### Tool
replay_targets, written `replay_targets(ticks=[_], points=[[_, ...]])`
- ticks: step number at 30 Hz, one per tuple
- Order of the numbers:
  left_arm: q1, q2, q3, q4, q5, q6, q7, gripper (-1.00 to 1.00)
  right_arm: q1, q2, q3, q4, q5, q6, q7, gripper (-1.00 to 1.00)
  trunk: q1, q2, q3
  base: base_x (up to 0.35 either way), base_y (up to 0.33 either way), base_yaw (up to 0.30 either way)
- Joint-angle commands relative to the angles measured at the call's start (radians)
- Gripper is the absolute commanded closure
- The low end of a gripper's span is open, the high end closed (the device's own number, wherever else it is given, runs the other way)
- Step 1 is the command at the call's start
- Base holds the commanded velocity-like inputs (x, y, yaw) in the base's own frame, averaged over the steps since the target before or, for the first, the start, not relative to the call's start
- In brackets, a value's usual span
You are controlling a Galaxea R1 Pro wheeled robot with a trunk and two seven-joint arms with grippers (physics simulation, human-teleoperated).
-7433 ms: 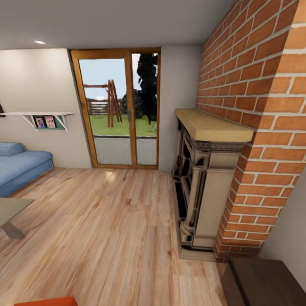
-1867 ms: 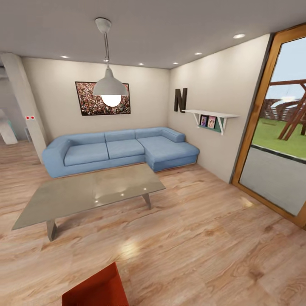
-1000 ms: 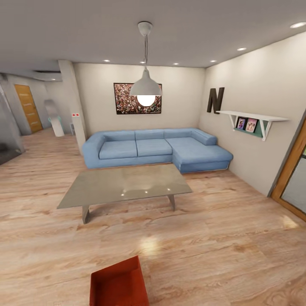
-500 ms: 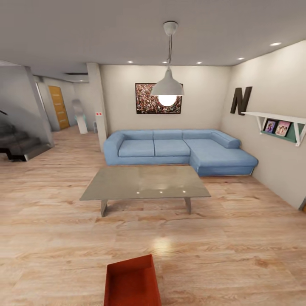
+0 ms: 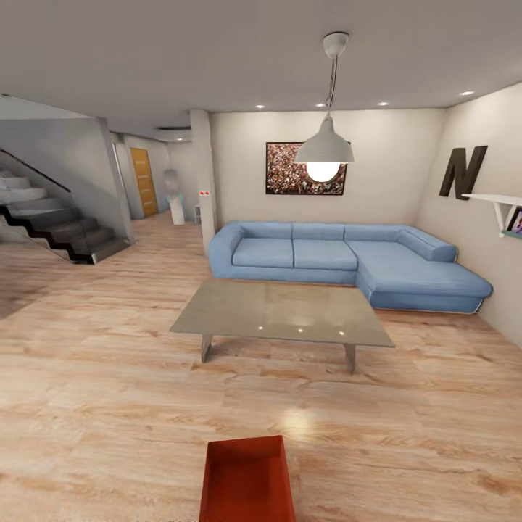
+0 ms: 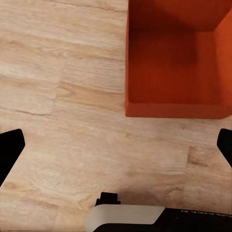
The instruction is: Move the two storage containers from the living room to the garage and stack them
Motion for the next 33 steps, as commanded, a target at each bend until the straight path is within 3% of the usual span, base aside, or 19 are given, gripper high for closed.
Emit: replay_targets(ticks=[1, 10, 17, 27, 33], points=[[-0.002, 0.0, 0.001, 0.005, 0.005, -0.006, -0.002, -1.0, -0.001, -0.001, -0.008, 0.004, 0.01, -0.007, 0.002, -1.0, 0.001, -0.001, -0.001, 0.075, -0.072, 0.297], [-0.001, 0.0, 0.001, 0.005, 0.005, -0.006, -0.001, -1.0, -0.001, -0.001, -0.008, 0.004, 0.01, -0.007, 0.002, -1.0, 0.001, -0.001, -0.001, 0.169, -0.159, 0.229], [-0.001, 0.0, 0.001, 0.005, 0.005, -0.006, -0.002, -1.0, -0.001, -0.001, -0.008, 0.004, 0.01, -0.007, 0.002, -1.0, 0.001, -0.001, -0.001, 0.013, -0.012, 0.041], [-0.002, 0.0, 0.001, 0.005, 0.005, -0.006, -0.002, -1.0, -0.001, -0.001, -0.008, 0.004, 0.01, -0.007, 0.002, -1.0, 0.001, -0.001, -0.001, 0.0, 0.0, 0.259], [-0.002, 0.0, 0.001, 0.005, 0.005, -0.006, -0.001, -1.0, -0.001, -0.001, -0.008, 0.004, 0.01, -0.007, 0.002, -1.0, 0.001, -0.001, -0.001, 0.0, 0.0, 0.057]])
